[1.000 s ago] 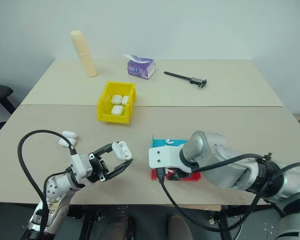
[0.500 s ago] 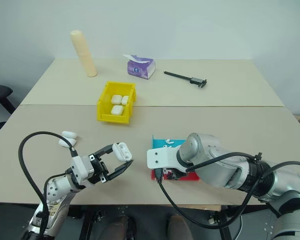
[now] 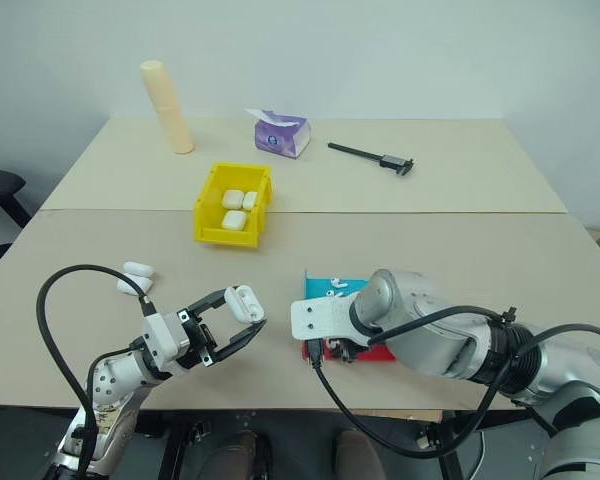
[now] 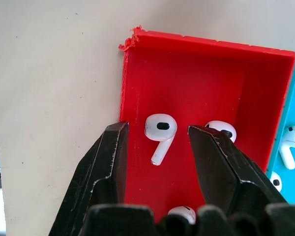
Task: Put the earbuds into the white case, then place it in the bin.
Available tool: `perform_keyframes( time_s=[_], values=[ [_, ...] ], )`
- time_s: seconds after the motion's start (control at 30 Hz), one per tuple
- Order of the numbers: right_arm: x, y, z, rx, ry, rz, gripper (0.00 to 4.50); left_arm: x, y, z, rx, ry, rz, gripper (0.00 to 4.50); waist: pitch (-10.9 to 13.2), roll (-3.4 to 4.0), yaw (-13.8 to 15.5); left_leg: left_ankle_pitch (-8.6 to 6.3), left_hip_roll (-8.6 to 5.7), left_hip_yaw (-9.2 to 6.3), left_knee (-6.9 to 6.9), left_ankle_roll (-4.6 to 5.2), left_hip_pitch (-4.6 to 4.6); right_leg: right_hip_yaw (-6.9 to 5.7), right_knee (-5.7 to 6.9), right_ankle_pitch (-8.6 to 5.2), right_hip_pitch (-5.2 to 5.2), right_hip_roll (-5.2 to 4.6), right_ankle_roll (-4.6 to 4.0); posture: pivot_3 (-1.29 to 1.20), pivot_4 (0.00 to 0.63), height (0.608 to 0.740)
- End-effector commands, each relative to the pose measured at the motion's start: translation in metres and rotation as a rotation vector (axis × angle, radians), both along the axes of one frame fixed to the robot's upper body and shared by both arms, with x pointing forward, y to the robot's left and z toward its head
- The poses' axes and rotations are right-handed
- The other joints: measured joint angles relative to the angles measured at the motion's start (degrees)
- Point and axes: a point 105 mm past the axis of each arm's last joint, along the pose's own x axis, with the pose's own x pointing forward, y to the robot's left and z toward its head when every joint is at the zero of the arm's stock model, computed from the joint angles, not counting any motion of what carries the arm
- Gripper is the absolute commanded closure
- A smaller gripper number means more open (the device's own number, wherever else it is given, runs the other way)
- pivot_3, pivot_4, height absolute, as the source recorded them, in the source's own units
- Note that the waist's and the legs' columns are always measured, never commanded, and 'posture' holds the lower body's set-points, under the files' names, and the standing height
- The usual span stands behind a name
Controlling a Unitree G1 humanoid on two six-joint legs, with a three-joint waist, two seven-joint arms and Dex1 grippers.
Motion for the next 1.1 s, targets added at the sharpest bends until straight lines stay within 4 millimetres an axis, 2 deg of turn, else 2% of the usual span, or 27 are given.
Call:
perform_keyframes(
  time_s=[0.03, 0.53, 0.6, 0.93, 1.03, 1.1],
  values=[
    [0.0027, -0.0006, -0.0003, -0.008, -0.035, 0.017, 2.17, -0.0026, -0.0012, 0.01, 0.001, -0.037, 0.005, 1.71, 0.0, 0.0, 0.0, 0.0, 0.0, 0.0, 0.0, 0.0, 0.0, 0.0, 0.0, 0.0, 0.0, 0.0, 0.0, 0.0, 0.15, 0.74],
    [0.0027, 0.0006, -0.0027, -0.006, -0.037, 0.039, 2.17, -0.0034, -0.003, 0.0082, 0.007, -0.035, 0.004, 1.71, 0.0, 0.0, -0.02, 0.0, 0.01, -0.01, -0.01, 0.0, 0.02, -0.02, 0.0, 0.0, 0.01, 0.0, -0.01, 0.0, 0.15, 0.74],
    [0.0021, 0.0, -0.0032, -0.005, -0.034, 0.038, 2.54, -0.0034, -0.0034, 0.0082, 0.007, -0.034, 0.003, 1.71, -0.01, -0.01, -0.02, 0.0, 0.01, -0.01, -0.01, 0.0, 0.02, -0.02, -0.01, 0.0, 0.02, 0.0, -0.01, 0.0, 0.15, 0.74],
    [0.0034, -0.0016, -0.0059, -0.013, -0.044, 0.047, 2.54, -0.0033, -0.0044, 0.0073, 0.011, -0.033, 0.006, 1.71, -0.01, -0.01, -0.02, 0.0, 0.01, -0.01, -0.01, 0.0, 0.03, -0.03, -0.01, -0.01, 0.03, 0.0, -0.01, 0.0, 0.15, 0.74],
    [0.003, -0.0016, -0.0065, -0.015, -0.043, 0.053, 3.12, -0.003, -0.0035, 0.0063, 0.016, -0.032, 0.014, 1.71, -0.01, -0.01, -0.02, 0.0, 0.01, -0.01, -0.01, 0.0, 0.05, -0.03, -0.01, -0.01, 0.04, 0.0, -0.01, 0.0, 0.15, 0.74],
    [0.0031, -0.0019, -0.0071, -0.014, -0.041, 0.049, 3.75, -0.0031, -0.0032, 0.006, 0.018, -0.029, 0.017, 1.71, -0.02, -0.02, -0.03, 0.0, 0.01, -0.01, -0.01, 0.0, 0.05, -0.02, -0.01, 0.0, 0.04, 0.0, -0.01, 0.0, 0.15, 0.74]
  ],
)
